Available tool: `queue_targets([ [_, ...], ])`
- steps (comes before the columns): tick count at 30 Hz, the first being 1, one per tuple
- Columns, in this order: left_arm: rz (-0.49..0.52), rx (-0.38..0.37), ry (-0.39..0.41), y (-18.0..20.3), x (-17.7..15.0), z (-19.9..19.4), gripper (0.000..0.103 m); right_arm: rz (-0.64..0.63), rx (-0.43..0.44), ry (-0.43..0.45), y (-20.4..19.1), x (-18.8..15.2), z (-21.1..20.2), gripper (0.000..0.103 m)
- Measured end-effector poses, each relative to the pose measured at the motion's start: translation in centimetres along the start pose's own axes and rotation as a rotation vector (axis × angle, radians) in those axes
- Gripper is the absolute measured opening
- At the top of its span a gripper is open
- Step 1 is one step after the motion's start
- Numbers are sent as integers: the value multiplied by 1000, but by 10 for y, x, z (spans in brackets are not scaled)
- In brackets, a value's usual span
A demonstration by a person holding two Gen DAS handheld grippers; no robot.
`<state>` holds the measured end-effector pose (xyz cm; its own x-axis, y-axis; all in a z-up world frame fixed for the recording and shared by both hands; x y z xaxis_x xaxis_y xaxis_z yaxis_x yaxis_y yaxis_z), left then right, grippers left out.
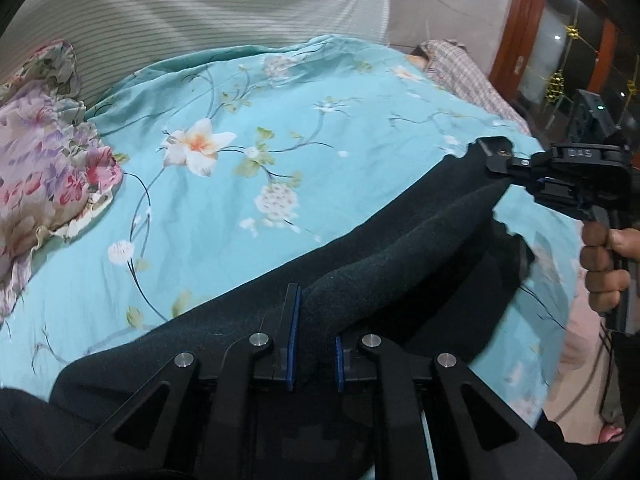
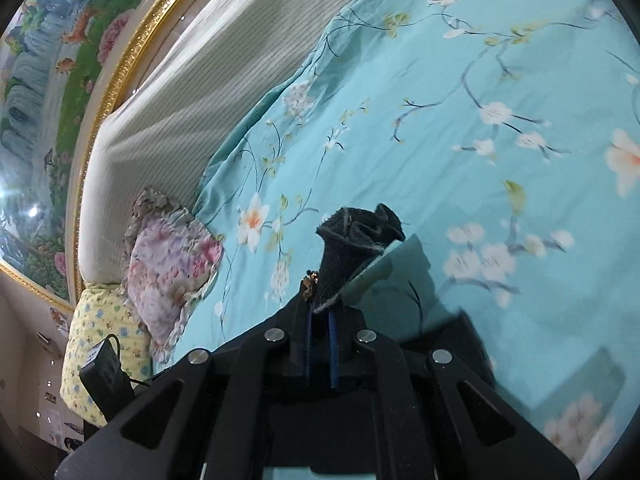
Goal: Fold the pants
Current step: 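Lift the cuff with the right gripper and carry it over the other leg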
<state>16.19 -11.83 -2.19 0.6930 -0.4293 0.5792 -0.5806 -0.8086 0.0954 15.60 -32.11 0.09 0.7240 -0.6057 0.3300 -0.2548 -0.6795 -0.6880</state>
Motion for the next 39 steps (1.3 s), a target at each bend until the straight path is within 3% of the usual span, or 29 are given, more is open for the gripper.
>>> queue_targets([
  [12, 10, -38, -11, 37, -46, -18, 13, 22, -31, -8, 27, -50, -34, 7],
  [17, 15, -48, -30, 45, -58, -8, 14, 8, -100, -12, 44, -64, -32, 7],
  [26, -53, -45, -73, 42, -83, 17, 28, -52, -213, 2, 66, -73, -23, 8],
  [27, -68, -40, -66, 40, -84, 13, 35, -53, -212, 7, 65, -74, -25, 11],
  [28, -81, -34, -59, 38, -85, 10, 48, -59, -207, 11, 63, -73, -27, 15],
  [30, -119, -15, -30, 30, -85, -1, 59, -70, -225, 24, 60, -71, -35, 25],
  [32, -172, -5, 6, 19, -89, -16, 61, -89, -233, 62, 54, -68, -46, 51],
  [34, -227, 9, 27, 7, -94, -28, 67, -125, -234, 125, 44, -65, -58, 67],
  [39, -416, 91, 70, -41, -114, -60, 72, -253, -165, 164, 2, -70, -68, 67],
])
Point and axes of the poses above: each gripper's, at about its wrist camera, not at the fingertips, and z roughly the way its jaws point, y to its right, x to its top, the point moved 8 cm from there along z, roughly the way its jaws point, and after that the axes turned 2 degrees about -y, right-handed, at the moved point
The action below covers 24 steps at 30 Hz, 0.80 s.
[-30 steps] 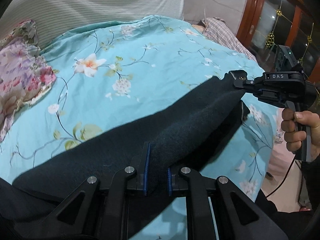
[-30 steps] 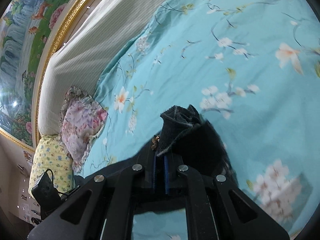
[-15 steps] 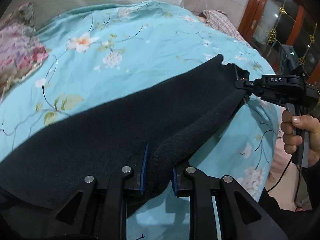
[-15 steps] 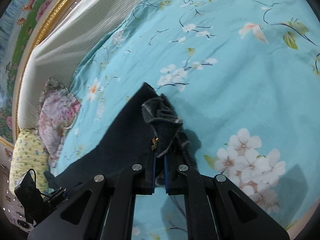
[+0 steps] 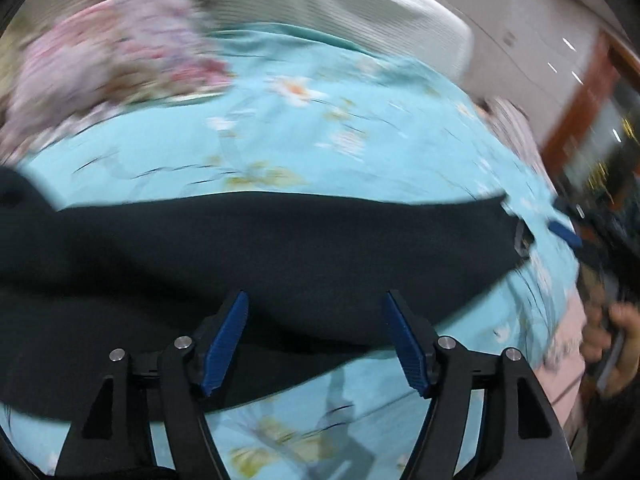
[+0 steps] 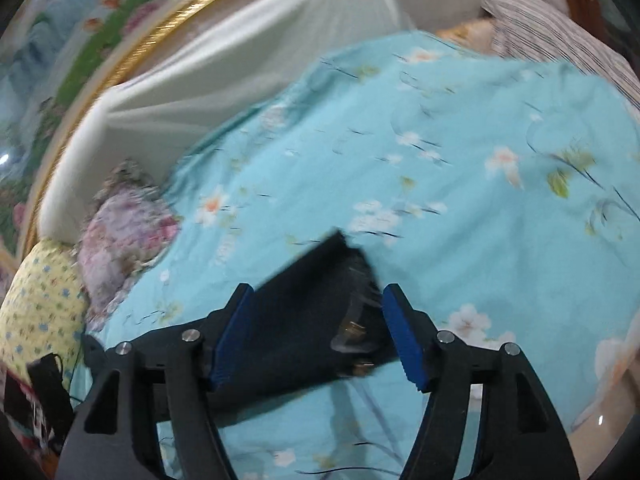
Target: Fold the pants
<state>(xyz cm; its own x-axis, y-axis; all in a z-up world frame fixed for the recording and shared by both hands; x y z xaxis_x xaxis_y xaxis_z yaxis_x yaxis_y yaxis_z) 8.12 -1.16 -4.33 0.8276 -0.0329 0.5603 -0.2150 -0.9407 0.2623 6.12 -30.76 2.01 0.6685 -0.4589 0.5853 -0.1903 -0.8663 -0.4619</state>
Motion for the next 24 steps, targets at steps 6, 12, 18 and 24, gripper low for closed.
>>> queue_targets([
  [6, -174, 86, 48, -69, 12, -32, 73, -148, 129, -71, -64, -19, 16, 67],
  [12, -284, 171, 80, -123, 23, -56, 75, -267, 240, -158, -126, -48, 40, 67],
  [18, -349, 241, 87, -156, 40, -64, 75, -437, 358, -258, -192, -86, 59, 67],
  [24, -416, 283, 46, -184, 59, -59, 75, -626, 487, -365, -261, -134, 78, 67],
])
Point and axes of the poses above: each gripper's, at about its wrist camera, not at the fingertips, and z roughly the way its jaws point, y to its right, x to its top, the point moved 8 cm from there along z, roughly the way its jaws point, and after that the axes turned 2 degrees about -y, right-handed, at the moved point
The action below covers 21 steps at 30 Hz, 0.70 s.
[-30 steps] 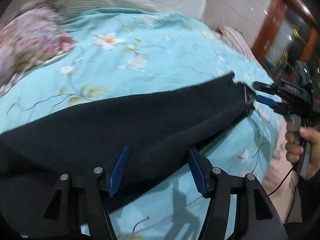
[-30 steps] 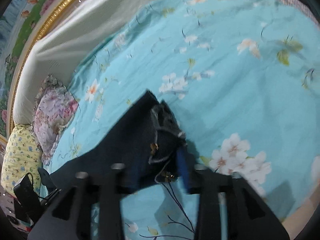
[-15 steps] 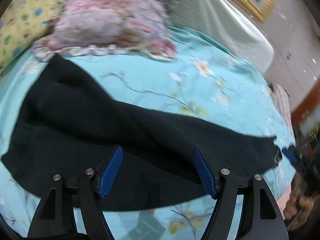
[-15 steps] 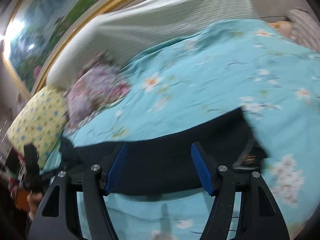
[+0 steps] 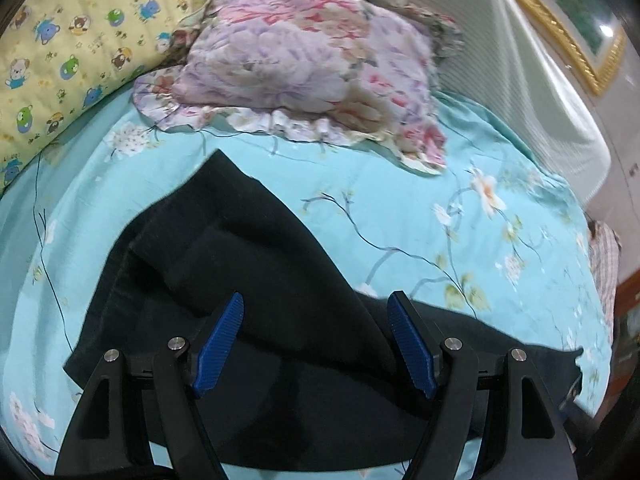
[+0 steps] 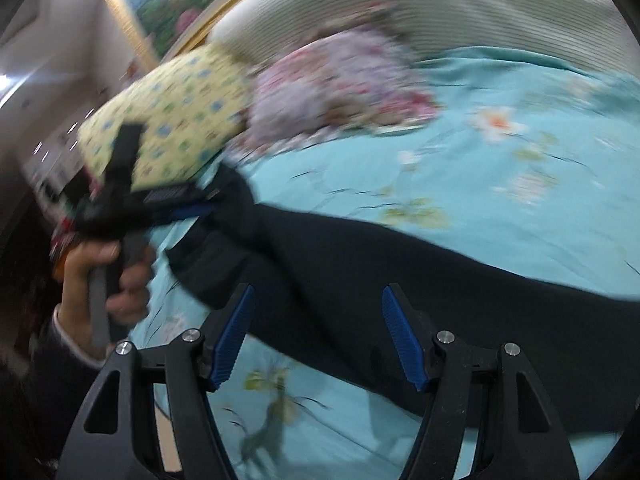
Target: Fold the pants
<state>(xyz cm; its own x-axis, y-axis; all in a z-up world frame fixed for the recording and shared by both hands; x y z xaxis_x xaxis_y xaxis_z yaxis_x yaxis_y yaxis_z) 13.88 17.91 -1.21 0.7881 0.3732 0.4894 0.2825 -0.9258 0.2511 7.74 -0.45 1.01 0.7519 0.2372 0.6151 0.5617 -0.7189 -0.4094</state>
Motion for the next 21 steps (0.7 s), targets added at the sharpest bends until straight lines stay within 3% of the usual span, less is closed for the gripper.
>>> queue_targets([
  [4, -53, 7, -40, -8, 15, 9, 75, -120, 92, -68, -38, 4, 45, 67],
  [10, -66, 59, -92, -14, 31, 25, 75, -175, 143, -131, -50, 18, 96, 66],
  [21, -32, 143, -188, -17, 41, 66, 72, -229, 65, -199, -32, 38, 134, 52],
])
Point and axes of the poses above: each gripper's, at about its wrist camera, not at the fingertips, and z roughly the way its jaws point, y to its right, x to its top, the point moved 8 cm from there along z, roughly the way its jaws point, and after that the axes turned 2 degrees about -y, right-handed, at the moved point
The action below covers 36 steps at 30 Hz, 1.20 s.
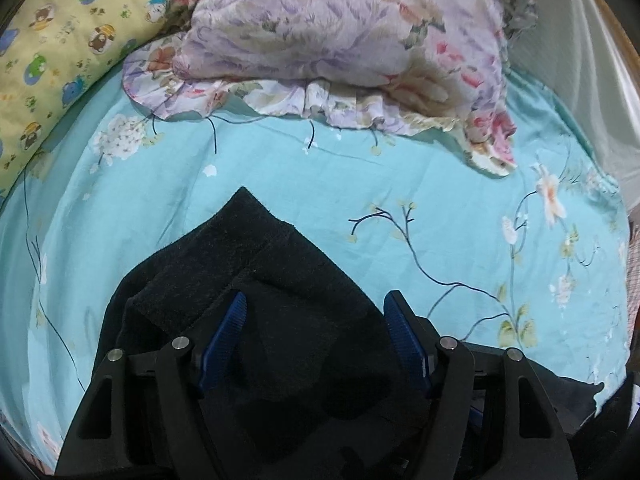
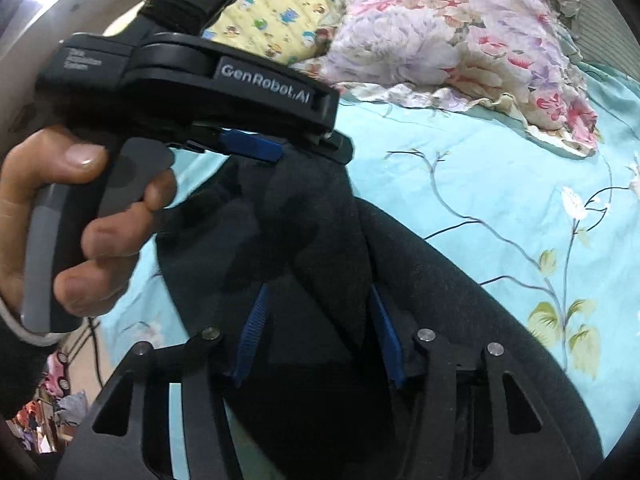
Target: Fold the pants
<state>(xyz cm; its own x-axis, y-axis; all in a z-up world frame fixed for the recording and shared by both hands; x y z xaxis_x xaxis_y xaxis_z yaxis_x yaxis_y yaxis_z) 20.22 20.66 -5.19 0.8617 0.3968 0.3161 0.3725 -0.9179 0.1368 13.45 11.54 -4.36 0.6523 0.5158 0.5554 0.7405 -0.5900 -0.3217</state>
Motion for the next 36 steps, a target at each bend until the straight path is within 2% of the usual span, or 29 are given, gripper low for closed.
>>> queue_targets([
  [2, -4, 4, -21, 0, 3, 7, 72, 0, -1, 4, 1, 2, -2, 52],
  [6, 15, 33, -55, 2, 9, 21, 71, -39, -69, -45, 3, 2, 5, 51],
  [8, 26, 44, -66, 3, 8, 26, 64, -19, -60, -74, 9, 0, 13, 50],
  [9, 34, 44, -69, 3, 8, 29, 54, 5, -52, -88, 14, -2, 16, 45],
  [10, 34, 40, -73, 4, 8, 31, 44, 24, -47, -96, 19, -3, 18, 32],
  [11, 29, 30, -74, 4, 7, 32, 39, 49, -29, -100, 22, -4, 18, 22],
  [12, 24, 18, -71, 3, 6, 33, 28, 66, -7, -95, 24, -5, 16, 20],
  [14, 17, -4, -58, 1, 3, 32, 18, 81, 12, -81, 25, -6, 11, 12],
  [16, 9, -40, -31, 0, -1, 26, 10, 86, 26, -70, 22, -7, 5, 10],
  [20, -11, -113, 47, -6, -14, 4, 5, 82, 58, -50, 8, -10, -10, 9],
  [25, -85, -251, 157, -20, -33, -31, 4, 39, 88, -25, -21, -15, -28, 9],
  [31, -167, -334, 241, -48, -64, -67, 4, -25, 127, -5, -62, -20, -49, 9],
  [36, -222, -377, 297, -71, -88, -84, 4, -90, 90, -25, -79, -31, -43, 9],
])
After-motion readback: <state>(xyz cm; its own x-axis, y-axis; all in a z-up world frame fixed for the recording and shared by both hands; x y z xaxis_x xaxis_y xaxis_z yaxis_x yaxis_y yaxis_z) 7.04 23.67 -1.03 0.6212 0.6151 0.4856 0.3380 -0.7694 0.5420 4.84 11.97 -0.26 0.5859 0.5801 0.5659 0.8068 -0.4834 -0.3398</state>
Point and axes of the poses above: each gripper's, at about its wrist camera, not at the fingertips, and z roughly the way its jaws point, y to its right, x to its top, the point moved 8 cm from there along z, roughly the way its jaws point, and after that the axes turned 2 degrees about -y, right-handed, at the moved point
